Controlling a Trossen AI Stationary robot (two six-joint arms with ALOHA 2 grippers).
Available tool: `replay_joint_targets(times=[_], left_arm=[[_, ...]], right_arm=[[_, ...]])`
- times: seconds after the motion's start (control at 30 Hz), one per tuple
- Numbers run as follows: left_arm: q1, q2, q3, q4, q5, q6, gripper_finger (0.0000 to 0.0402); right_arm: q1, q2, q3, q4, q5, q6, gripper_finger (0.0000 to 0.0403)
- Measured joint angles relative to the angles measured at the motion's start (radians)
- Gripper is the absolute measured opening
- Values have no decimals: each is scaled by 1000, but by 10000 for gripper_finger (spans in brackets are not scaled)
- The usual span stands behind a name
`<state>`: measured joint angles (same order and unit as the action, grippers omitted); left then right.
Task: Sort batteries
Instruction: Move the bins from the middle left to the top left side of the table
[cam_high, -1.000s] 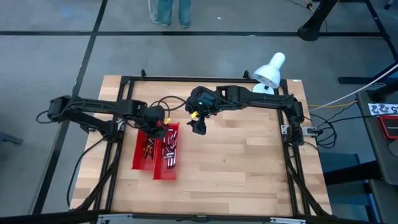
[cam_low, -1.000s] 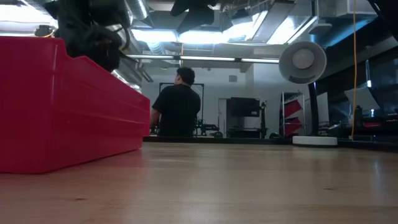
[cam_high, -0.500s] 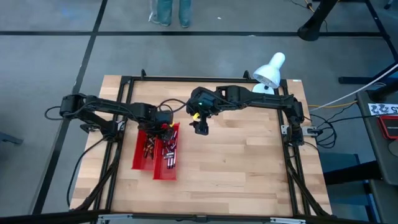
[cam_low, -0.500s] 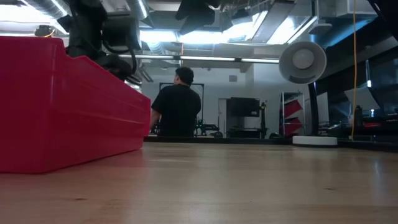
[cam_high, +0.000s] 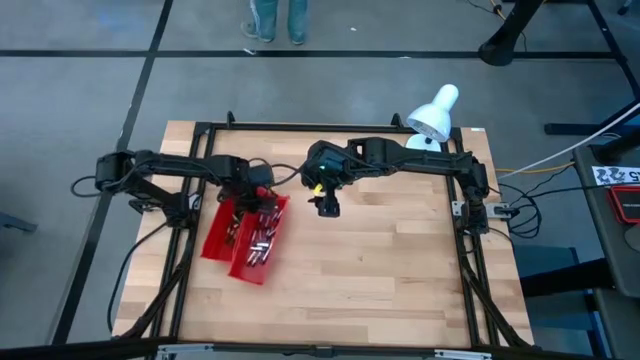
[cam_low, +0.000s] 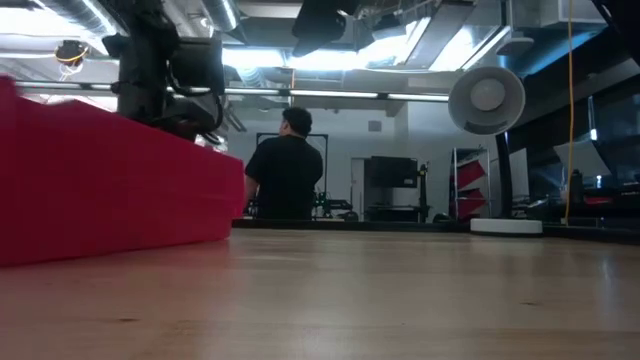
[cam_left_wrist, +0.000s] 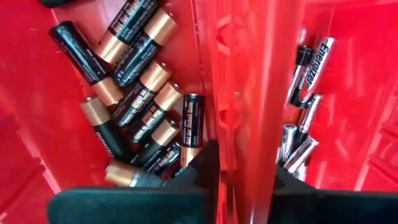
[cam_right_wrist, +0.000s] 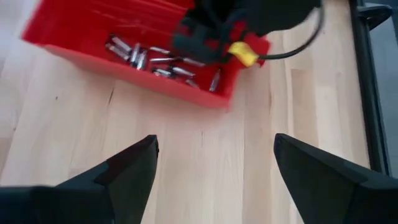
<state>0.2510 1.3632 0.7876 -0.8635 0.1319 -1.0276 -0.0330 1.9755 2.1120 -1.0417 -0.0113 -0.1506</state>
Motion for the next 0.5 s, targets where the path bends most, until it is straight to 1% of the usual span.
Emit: replay_joint_targets(times=[0.13, 0.2, 0.37, 0.5], left_arm=[[89, 0, 0, 11, -23, 40, 14], [146, 0, 0, 20, -28, 71, 13], [322, 0, 0, 32, -60, 146, 19], [458, 0, 0, 46, -58, 225, 24]], right_arm=[[-9, 0, 0, -19, -31, -20, 321], [-17, -1, 0, -36, -58, -26, 321], [-35, -1, 0, -64, -112, -38, 321], [-36, -1, 0, -76, -114, -45, 321]])
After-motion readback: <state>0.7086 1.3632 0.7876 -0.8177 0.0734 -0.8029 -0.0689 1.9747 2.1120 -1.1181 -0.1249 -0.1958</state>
